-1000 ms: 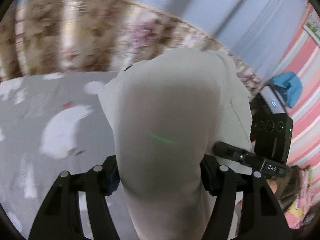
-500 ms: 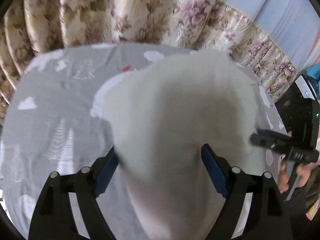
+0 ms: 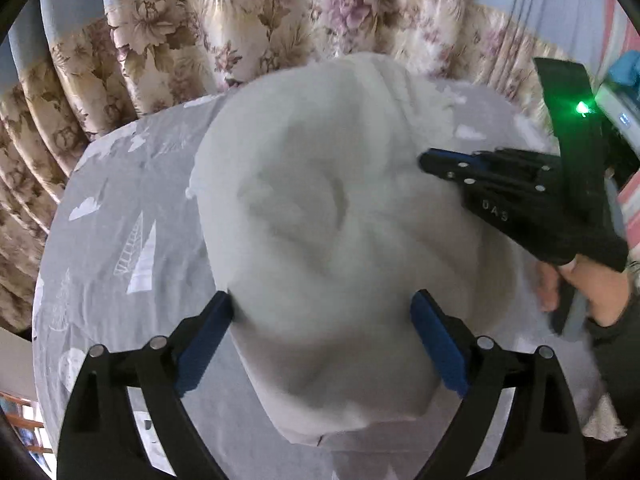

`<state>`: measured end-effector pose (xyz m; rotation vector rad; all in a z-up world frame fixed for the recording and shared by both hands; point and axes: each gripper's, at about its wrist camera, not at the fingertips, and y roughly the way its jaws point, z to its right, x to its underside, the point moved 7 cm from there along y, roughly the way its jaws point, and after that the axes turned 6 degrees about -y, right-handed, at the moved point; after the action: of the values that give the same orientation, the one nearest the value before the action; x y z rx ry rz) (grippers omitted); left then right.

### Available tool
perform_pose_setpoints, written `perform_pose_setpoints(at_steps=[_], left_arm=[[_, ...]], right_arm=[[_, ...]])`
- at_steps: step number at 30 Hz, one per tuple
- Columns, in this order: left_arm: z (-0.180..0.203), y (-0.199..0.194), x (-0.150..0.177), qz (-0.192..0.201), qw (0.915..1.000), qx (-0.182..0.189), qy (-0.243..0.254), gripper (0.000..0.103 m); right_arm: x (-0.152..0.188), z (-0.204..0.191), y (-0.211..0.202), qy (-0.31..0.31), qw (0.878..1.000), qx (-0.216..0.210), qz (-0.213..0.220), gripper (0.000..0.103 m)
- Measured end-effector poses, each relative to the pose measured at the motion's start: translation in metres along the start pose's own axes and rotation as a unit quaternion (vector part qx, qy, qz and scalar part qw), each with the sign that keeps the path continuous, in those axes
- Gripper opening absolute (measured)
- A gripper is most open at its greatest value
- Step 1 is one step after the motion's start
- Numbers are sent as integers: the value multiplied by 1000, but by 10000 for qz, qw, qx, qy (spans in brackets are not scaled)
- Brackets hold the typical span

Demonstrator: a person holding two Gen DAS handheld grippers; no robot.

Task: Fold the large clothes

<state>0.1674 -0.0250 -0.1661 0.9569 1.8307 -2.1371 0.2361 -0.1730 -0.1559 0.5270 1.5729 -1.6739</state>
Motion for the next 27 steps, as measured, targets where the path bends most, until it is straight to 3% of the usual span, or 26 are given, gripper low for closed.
perform_pose_setpoints(at_steps=[4, 8, 16, 20, 23, 25, 27], left_arm=[[5, 26, 6, -79, 9999, -119, -16, 102], [3, 35, 0, -18, 9999, -116, -19, 102], [-4, -4, -11, 241, 9997, -89, 54, 101], [-33, -35, -50, 608, 9978, -270, 13, 102], [-60, -35, -88, 775, 9955, -488, -226, 101], [-75, -23, -115, 727, 9947, -581, -439, 101], [-82, 0, -132, 495, 9962, -415, -586, 101]], right_arm=[[19, 14, 2, -44, 9999, 100, -121, 2], [22, 23, 15, 24, 9999, 33, -131, 1], [15, 31, -5, 522, 9973, -496, -111, 3], [-8, 29, -34, 599, 9955, -705, 220, 6], [-39, 25, -46, 503, 9950, -719, 480, 6], [-59, 25, -44, 388, 9962, -563, 543, 6], [-77, 24, -32, 308, 9969, -503, 516, 6]])
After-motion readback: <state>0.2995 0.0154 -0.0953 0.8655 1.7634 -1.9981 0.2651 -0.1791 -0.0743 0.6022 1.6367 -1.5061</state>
